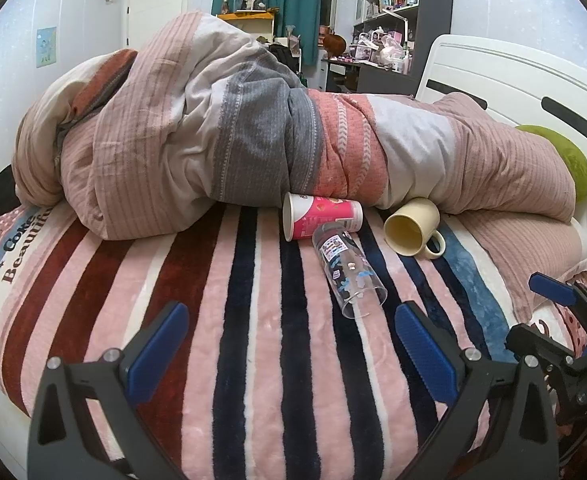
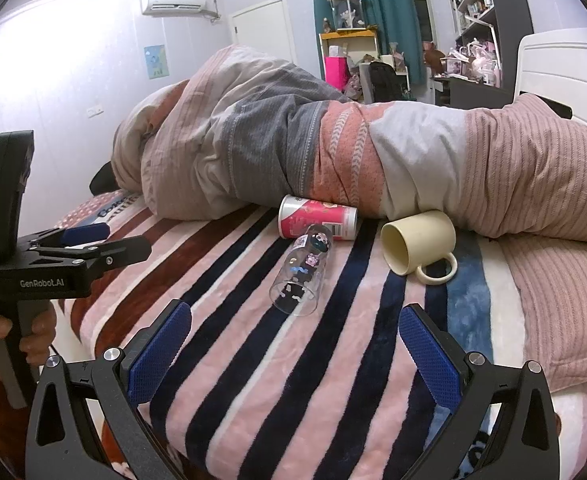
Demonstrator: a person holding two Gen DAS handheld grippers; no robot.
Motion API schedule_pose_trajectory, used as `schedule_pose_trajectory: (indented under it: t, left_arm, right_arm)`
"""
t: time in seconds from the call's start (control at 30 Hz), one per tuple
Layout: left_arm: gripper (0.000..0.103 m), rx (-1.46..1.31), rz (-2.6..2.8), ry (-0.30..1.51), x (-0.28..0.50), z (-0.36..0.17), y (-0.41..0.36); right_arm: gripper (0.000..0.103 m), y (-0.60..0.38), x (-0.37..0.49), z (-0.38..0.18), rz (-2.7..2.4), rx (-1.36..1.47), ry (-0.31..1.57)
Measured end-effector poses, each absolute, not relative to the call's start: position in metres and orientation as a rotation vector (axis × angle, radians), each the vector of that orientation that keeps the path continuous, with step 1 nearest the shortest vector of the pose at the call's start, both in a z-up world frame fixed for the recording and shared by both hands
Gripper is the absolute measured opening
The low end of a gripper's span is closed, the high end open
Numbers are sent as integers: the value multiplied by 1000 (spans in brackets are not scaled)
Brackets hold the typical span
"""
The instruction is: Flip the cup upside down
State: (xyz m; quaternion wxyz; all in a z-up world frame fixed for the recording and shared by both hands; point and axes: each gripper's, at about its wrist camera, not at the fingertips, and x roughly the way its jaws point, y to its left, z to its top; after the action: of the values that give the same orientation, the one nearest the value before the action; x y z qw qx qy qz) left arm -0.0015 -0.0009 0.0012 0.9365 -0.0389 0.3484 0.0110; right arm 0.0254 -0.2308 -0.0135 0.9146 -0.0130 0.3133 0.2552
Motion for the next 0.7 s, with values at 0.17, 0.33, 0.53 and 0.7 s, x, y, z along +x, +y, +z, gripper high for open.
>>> schedule_pose_trajectory:
  t: [0.17, 0.33, 0.53, 0.7]
  left_arm:
    - [103, -79, 21, 712, -2, 1, -1]
    - [103, -81, 19, 712, -1, 2, -4]
    - [103, -80, 18, 712, -2, 3, -6]
    - [103, -80, 19, 713, -1, 3, -6]
  right_arm:
    - [103, -231, 25, -13, 528, -30, 644]
    - [103, -231, 23, -12, 530, -30, 647]
    - [103, -230, 23, -12, 528, -31, 646]
    - [103, -231, 23, -12, 527, -32, 647]
